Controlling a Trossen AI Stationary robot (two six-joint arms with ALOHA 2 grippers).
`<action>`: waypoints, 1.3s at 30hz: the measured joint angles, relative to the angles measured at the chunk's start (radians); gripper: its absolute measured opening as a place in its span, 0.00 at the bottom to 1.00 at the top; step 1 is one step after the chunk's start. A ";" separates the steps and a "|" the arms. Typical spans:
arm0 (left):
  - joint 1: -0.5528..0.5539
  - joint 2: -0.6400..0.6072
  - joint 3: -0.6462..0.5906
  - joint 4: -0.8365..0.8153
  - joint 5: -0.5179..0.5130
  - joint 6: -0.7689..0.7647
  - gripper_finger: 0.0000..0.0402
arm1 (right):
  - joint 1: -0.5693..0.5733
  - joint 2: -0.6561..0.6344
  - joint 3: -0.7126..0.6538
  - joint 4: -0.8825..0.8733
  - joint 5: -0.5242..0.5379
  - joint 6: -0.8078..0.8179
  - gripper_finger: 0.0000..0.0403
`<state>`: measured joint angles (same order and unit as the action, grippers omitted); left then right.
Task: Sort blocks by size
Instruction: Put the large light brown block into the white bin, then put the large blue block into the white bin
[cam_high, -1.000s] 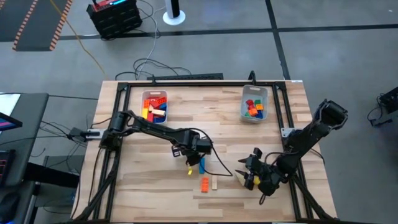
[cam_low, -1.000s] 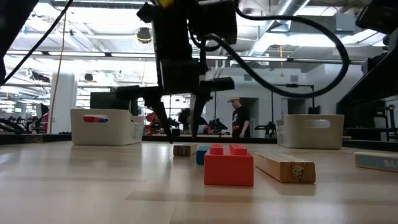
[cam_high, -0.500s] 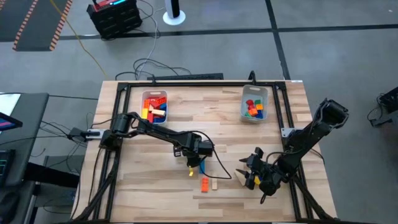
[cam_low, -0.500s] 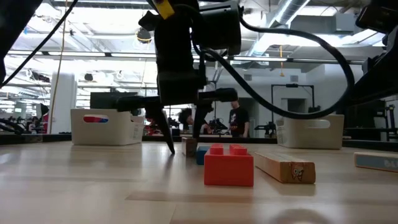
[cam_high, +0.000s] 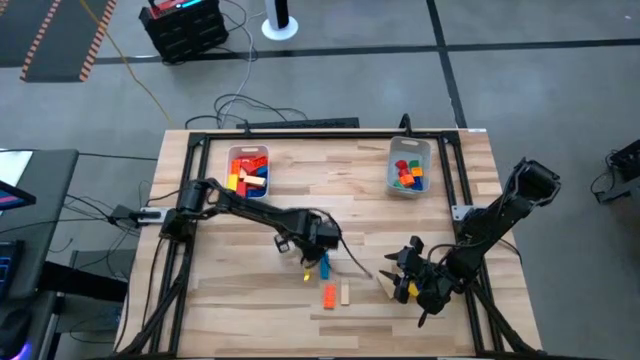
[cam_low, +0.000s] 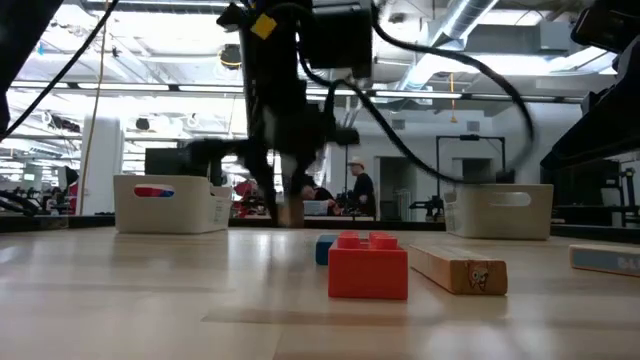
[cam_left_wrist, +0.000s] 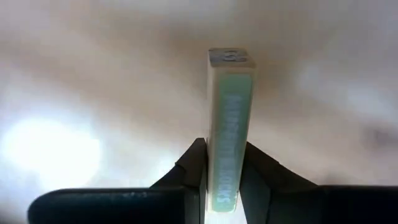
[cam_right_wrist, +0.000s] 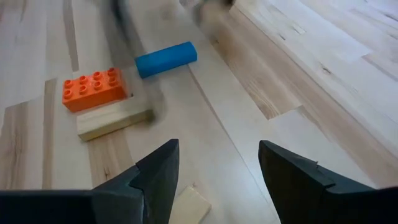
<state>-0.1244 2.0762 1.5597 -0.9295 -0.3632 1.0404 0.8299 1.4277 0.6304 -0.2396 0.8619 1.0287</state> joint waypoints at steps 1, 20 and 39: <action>0.015 -0.020 0.000 -0.019 -0.028 -0.041 0.13 | 0.000 0.000 0.000 0.000 0.000 0.003 0.62; 0.546 -0.305 -0.045 -0.490 -0.113 -0.893 0.18 | 0.002 0.000 0.000 0.002 0.001 0.045 0.62; 0.580 -0.420 -0.165 -0.301 0.005 -0.841 0.40 | 0.018 0.000 0.000 0.010 0.029 0.056 0.62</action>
<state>0.4555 1.6558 1.3948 -1.2309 -0.3586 0.1998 0.8477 1.4277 0.6304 -0.2299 0.8906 1.0843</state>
